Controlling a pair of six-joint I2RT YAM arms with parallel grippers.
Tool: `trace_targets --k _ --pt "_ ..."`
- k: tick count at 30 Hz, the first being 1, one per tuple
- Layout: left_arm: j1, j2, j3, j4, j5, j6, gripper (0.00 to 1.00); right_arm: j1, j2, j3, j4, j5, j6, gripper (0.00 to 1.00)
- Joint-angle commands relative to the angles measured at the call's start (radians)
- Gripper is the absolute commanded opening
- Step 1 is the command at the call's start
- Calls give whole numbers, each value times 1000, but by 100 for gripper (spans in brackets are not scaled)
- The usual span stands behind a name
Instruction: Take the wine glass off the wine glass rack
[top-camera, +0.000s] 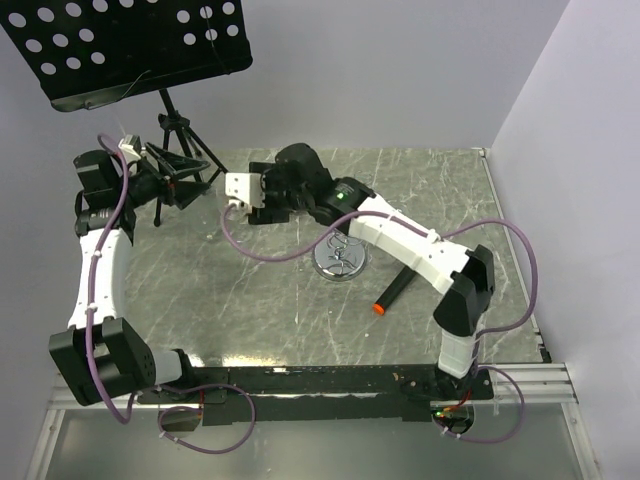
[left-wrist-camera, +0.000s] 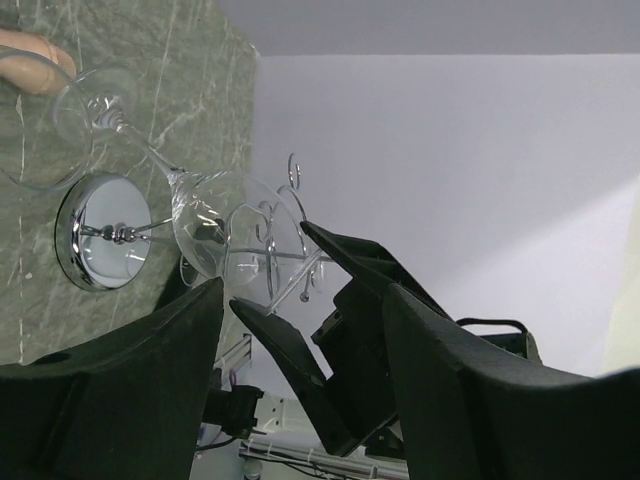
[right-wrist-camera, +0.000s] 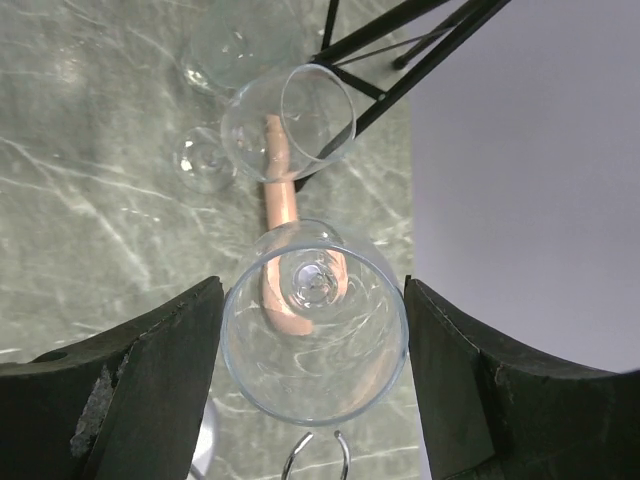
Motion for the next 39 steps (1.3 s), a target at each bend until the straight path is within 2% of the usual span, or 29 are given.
trace_targets --k 1,8,39 --pt "14 -43 9 5 -2 19 69 -37 59 170 -78 -33 125 29" --pt "27 -50 -8 6 -2 13 69 -76 135 264 -153 -91 235 29" --pt "93 -79 -33 -35 -25 49 70 -137 323 390 -128 -196 465 30"
